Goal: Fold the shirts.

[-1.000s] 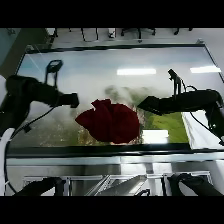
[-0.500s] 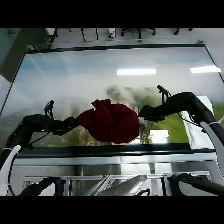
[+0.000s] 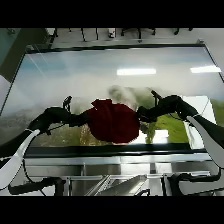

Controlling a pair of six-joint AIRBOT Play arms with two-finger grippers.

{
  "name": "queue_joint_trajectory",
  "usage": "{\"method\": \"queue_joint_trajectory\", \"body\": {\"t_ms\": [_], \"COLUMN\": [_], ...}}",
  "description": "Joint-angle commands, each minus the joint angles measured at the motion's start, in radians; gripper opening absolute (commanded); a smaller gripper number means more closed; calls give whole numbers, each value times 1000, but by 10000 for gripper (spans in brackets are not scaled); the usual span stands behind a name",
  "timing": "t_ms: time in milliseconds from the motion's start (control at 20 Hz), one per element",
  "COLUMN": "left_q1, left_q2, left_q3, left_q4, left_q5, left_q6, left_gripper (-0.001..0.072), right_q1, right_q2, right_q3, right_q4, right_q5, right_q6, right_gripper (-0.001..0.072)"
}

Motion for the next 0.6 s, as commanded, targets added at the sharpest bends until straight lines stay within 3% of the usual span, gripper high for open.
{"method": "queue_joint_trajectory", "body": {"t_ms": [0,50,100,150,350,550], "left_q1": [-12,-2,12,31,155,256], "left_q2": [-23,-6,23,56,283,522], "left_q3": [51,45,35,26,49,246], "left_q4": [3,3,3,3,2,-1], "left_q5": [29,29,28,29,88,144], "left_q6": [6,6,5,5,4,-33], "left_gripper": [15,15,15,15,14,14], "right_q1": [17,21,25,27,16,-34], "right_q2": [-32,-32,-32,-32,35,277], "right_q3": [2,2,4,10,113,392], "right_q4": [31,38,40,41,56,87], "right_q5": [10,13,14,16,-49,-112], "right_q6": [-29,-29,-29,-30,-29,-10], "right_gripper": [493,315,87,20,20,20]}}
